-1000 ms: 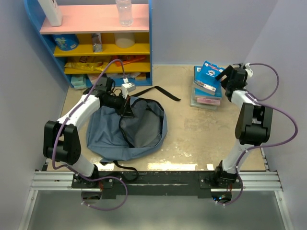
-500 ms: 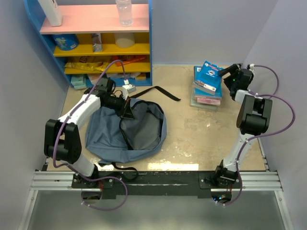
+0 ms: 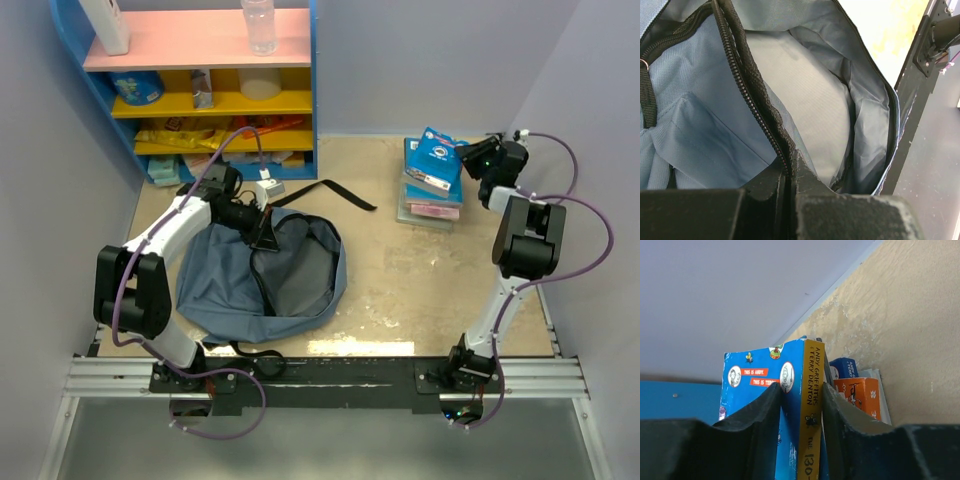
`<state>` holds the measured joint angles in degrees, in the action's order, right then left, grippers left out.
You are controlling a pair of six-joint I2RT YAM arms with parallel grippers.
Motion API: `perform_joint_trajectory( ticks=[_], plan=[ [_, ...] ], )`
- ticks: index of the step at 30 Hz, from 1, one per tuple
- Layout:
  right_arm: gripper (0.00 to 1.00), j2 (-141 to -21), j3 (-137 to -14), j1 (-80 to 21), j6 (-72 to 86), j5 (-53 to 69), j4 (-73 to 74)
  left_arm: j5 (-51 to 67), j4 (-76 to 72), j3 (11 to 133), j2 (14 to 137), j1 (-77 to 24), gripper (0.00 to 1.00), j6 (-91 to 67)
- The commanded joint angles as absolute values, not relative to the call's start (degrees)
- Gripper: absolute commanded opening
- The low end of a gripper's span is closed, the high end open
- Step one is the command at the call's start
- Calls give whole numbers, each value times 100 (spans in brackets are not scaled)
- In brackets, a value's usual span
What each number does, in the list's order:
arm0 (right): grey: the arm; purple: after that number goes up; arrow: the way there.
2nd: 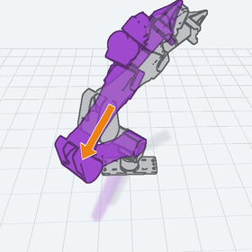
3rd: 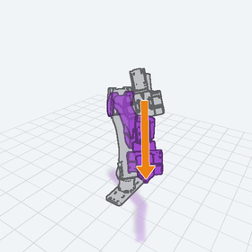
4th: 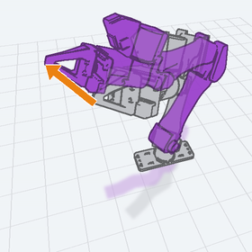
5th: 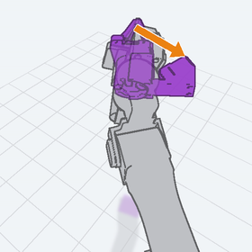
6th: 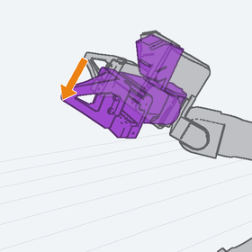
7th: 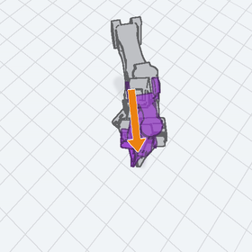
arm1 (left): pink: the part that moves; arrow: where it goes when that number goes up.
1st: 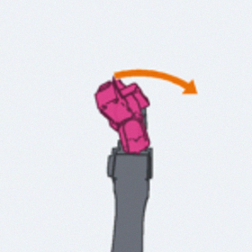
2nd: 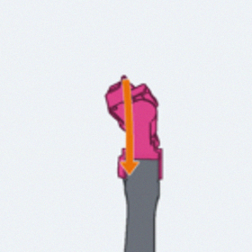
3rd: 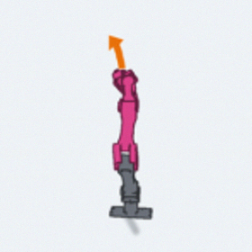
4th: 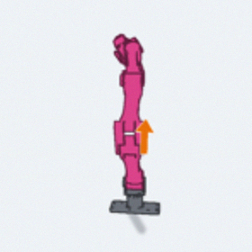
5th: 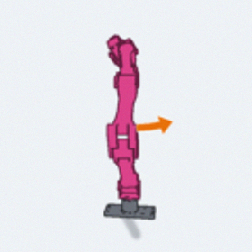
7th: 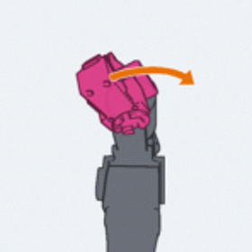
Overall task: Pack the student bag
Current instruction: Pick up the book from the center of the board.
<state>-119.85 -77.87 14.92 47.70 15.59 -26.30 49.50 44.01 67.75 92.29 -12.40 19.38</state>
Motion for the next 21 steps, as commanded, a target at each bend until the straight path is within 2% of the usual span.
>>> perform_joint_trajectory(
  ticks=[1, 4, 7, 12, 16, 21],
  plan=[
    [33, -12190, -7840, 1477, 4886, 1766, -2715, 5071, 4517, 6899, 9141, -1257, 0, 2144],
    [29, -12138, -7787, 1494, 4922, 1802, -2803, 5054, 4535, 6899, 9114, -1257, 0, 2171],
    [20, -11857, -7498, 1520, 5018, 1819, -3127, 5045, 4553, 6908, 9106, -1257, 0, 2171],
    [1, -11339, -6971, 1529, 5308, 2117, -3567, 5010, 4535, 6899, 9053, -1257, 0, 2153],
    [0, -10576, -6242, 1529, 5485, 2023, -3893, 4992, 4518, 6873, 9044, -1257, 0, 2145],
    [0, -9687, -5433, 1529, 5081, 1144, -3420, 4992, 4491, 6794, 9026, -1257, 0, 2153]
  ],
)
